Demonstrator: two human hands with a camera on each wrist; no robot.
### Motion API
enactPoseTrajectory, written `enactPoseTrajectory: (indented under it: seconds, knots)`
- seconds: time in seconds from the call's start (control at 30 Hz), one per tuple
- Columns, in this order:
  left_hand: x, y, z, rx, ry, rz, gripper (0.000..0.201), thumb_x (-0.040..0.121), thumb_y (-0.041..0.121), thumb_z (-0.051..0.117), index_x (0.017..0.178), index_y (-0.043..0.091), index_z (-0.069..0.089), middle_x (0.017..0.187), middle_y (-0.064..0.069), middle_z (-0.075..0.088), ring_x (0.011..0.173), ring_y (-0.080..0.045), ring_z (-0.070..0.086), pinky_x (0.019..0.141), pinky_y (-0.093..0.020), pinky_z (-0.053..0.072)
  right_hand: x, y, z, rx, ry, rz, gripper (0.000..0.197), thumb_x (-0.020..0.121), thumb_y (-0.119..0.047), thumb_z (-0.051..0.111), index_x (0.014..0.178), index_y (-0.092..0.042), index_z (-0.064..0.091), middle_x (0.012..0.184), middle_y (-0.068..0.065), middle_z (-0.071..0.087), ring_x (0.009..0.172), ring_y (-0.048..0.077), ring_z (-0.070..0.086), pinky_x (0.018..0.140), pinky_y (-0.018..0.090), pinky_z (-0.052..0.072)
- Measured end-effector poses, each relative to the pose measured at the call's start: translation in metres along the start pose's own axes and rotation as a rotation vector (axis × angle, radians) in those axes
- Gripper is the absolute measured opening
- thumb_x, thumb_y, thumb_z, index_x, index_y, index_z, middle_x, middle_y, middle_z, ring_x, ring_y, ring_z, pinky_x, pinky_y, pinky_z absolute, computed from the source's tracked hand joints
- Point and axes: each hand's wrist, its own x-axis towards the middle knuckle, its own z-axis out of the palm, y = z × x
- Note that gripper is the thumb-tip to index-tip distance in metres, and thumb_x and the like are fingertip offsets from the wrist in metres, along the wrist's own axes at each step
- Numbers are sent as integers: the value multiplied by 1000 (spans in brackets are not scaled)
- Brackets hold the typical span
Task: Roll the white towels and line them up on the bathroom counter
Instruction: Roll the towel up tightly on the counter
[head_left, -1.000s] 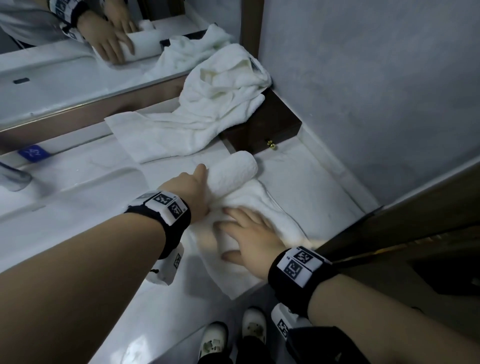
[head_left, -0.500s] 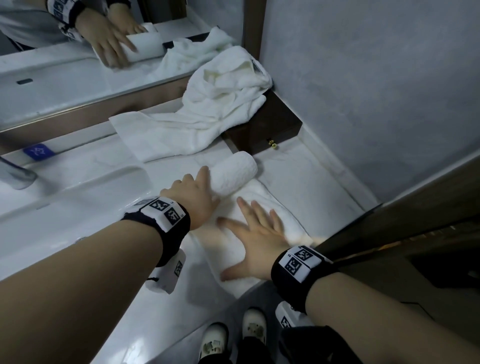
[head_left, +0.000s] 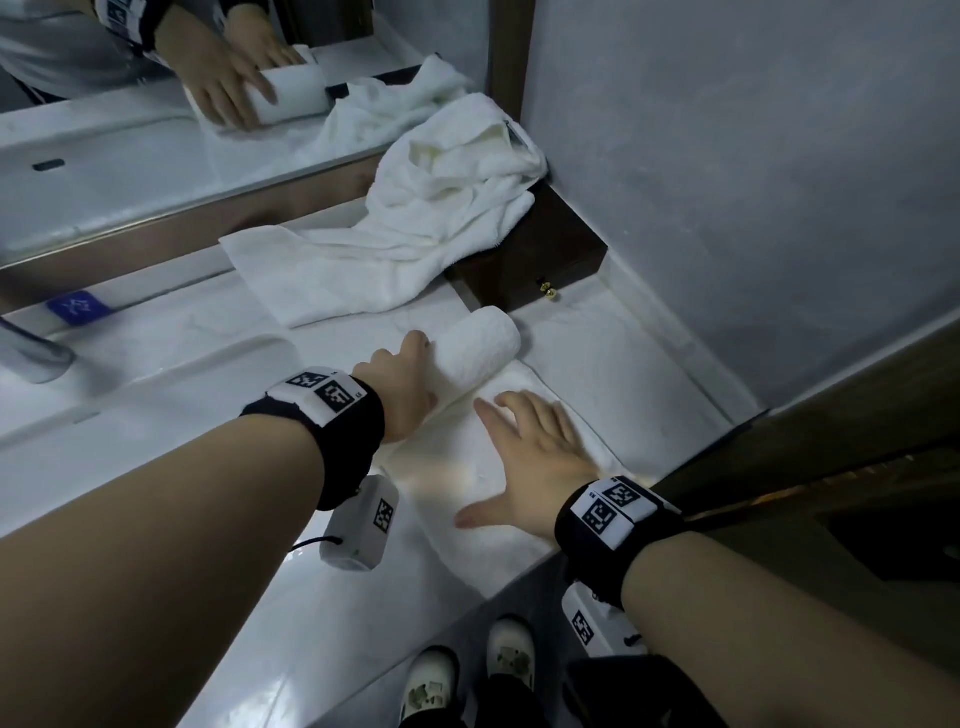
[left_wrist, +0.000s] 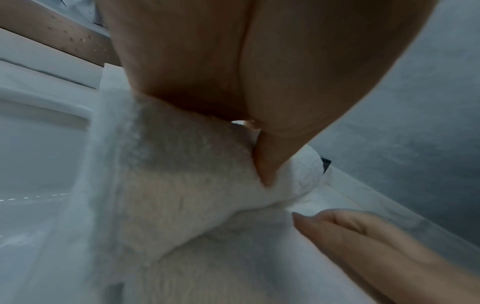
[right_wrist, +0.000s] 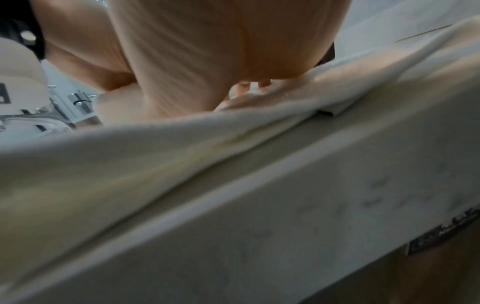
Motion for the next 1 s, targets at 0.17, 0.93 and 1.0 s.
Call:
enactPoseTrajectory:
  seconds: [0.17, 0.93, 1.0]
  knots:
    - [-2, 13, 6, 118, 55, -62, 55, 96, 30, 52, 140, 22, 20, 117, -16, 47, 104, -35, 51, 77, -40, 40, 0, 5, 4, 2, -78, 27, 124, 42, -99, 43, 143, -52, -11, 154, -19, -17, 136, 15, -41, 112, 55, -18]
    - [1, 40, 30, 284, 185, -102, 62, 80, 25, 65, 130, 21, 30, 117, -7, 42, 104, -25, 45, 77, -38, 34, -12, 2, 5, -20, -136, -35, 118, 43, -98, 46, 136, -65, -18, 150, -14, -39, 135, 24, -43, 99, 58, -31]
    - [0, 34, 25, 210, 144, -47, 62, 82, 37, 60, 133, 24, 27, 120, -7, 44, 108, -28, 46, 86, -42, 36, -12, 3, 6, -29, -139, -35, 117, 44, -99, 45, 136, -63, -18, 148, -14, -42, 134, 23, -43, 99, 58, -31]
